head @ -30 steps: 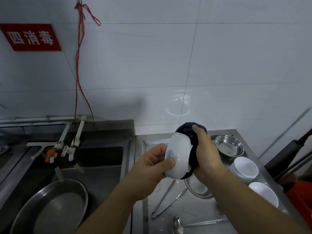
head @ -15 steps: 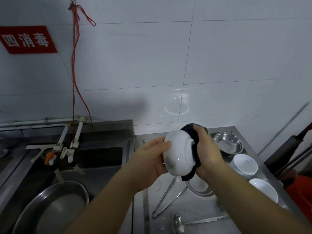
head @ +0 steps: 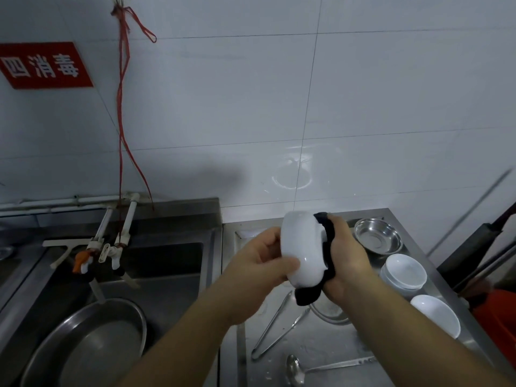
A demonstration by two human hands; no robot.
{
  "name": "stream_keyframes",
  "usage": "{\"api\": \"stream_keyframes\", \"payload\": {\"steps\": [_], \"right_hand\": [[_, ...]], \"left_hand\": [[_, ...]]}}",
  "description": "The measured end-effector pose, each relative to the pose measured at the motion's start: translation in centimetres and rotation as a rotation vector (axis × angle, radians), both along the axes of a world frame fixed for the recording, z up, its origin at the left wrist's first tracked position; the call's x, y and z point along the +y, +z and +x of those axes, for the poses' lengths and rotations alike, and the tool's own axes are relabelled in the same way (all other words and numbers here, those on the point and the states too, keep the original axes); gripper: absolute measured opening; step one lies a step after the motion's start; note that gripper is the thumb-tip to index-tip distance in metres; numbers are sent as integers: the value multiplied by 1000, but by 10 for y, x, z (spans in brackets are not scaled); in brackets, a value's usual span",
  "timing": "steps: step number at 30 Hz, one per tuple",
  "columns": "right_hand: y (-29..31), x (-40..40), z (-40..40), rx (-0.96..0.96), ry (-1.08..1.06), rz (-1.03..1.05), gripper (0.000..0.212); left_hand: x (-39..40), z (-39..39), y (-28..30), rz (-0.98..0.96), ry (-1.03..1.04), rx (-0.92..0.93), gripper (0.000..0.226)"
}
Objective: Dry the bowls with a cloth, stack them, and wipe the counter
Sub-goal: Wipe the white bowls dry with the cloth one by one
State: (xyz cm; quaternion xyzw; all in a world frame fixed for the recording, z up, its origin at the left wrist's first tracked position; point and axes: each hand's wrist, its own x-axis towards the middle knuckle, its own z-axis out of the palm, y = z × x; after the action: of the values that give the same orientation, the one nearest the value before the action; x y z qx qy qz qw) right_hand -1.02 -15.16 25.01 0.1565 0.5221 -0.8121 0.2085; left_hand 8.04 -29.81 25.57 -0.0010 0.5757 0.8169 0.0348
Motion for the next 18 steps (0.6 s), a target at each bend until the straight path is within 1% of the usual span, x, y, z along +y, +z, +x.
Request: {"api": "stream_keyframes", "payload": {"steps": [2,3,5,7,9,11,12,14,16,18], "right_hand": [[3,2,-3,84,-13,69,32],[4,3,-4,117,-18,84,32],[6,3,-5,151,-28,86,32],[7,2,-2,115,-23,50,32],[6,0,2,-2,9,-53,28],[5,-1,7,-108,44,-122,30],[4,-1,9,-131,52,-131,31],[3,0,9,-125,53,-111,29],[4,2,5,-69,35,-53,25],[5,4,0,2,7,7,23]], "left_hand": [[-9,-4,7,172,9,-104,42],[-12,-5,10,204,0,-125,39],[-11,-5,10,183,-23,-100,34],[-4,-2,7,162,-27,-28,31],[4,1,0,86,-12,49,31],[12,4,-7,-80,4,106,34],[16,5,-10,-156,4,121,35],[17,5,-12,-228,-4,130,34],[11,2,-6,-192,9,102,36],[1,-4,3,-20,52,-8,33]]}}
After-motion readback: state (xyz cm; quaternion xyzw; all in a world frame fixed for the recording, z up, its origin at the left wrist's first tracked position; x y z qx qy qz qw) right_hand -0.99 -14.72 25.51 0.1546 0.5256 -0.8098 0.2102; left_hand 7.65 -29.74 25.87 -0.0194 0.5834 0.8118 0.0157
